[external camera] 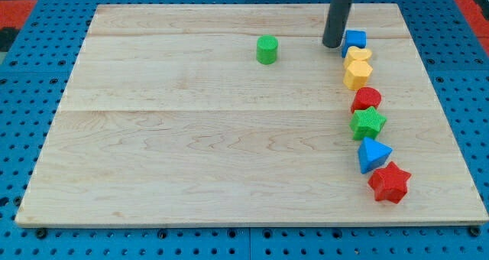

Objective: Move the green circle to the top of the blue cube

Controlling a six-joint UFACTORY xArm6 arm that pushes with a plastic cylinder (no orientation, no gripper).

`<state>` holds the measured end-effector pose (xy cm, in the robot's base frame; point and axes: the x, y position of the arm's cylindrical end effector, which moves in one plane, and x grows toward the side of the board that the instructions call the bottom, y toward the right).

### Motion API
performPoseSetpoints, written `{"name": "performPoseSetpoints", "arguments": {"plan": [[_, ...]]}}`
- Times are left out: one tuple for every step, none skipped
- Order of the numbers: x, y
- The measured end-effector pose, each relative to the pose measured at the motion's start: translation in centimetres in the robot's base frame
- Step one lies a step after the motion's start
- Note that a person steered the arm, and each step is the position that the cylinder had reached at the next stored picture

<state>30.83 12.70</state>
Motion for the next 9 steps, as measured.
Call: {"name": "performPoseSetpoints", "arguments": {"plan": [[6.0,-3.8],[8.7,-8.2],[6.0,-8.3],[3.7,-8.9],[1.9,-11.0],[-1.3,-10.9],[-2.8,-11.8],[-3.2,-13.0],[-4.2,-13.6]]}}
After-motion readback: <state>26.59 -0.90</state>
